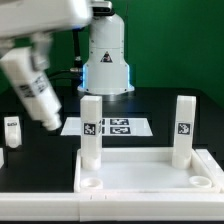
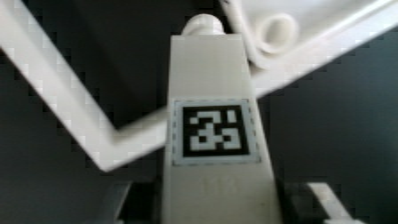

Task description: Assemble desk

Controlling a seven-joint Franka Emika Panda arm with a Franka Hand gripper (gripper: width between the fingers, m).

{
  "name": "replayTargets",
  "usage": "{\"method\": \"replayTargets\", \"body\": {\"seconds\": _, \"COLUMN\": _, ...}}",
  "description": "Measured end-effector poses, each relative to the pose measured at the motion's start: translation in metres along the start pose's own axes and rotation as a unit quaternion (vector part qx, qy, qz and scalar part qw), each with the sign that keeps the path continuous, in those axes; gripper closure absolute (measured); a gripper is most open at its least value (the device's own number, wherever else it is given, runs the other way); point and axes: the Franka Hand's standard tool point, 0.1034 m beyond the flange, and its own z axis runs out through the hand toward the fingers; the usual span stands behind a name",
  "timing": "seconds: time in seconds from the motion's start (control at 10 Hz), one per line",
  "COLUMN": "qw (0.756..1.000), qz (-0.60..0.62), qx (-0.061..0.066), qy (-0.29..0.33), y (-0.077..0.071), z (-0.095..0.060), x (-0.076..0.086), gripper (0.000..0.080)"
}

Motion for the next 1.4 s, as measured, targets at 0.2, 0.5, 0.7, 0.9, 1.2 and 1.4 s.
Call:
{"method": "replayTargets", "body": {"seconds": 0.2, "qw": 0.998, "qz": -0.033, "qx": -0.005, "qy": 0.061, "y": -0.051, "z": 0.01, "x": -0.03, "gripper": 0.0515}}
{"method": "replayTargets", "body": {"seconds": 0.5, "qw": 0.989, "qz": -0.053, "qx": -0.017, "qy": 0.135, "y": -0.049, "z": 0.029, "x": -0.065, "gripper": 0.0515}}
{"method": "replayTargets", "body": {"seconds": 0.7, "qw": 0.988, "qz": -0.065, "qx": -0.014, "qy": 0.137, "y": -0.057, "z": 0.029, "x": -0.066, "gripper": 0.0515}}
{"method": "replayTargets", "body": {"seconds": 0.9, "qw": 0.982, "qz": -0.147, "qx": -0.001, "qy": 0.117, "y": -0.126, "z": 0.039, "x": -0.095, "gripper": 0.0515}}
{"method": "replayTargets", "body": {"seconds": 1.2, "qw": 0.981, "qz": -0.174, "qx": -0.001, "qy": 0.089, "y": -0.167, "z": 0.041, "x": -0.102, "gripper": 0.0515}}
{"method": "replayTargets", "body": {"seconds": 1.4, "qw": 0.981, "qz": -0.174, "qx": -0.002, "qy": 0.088, "y": -0.166, "z": 0.042, "x": -0.102, "gripper": 0.0515}}
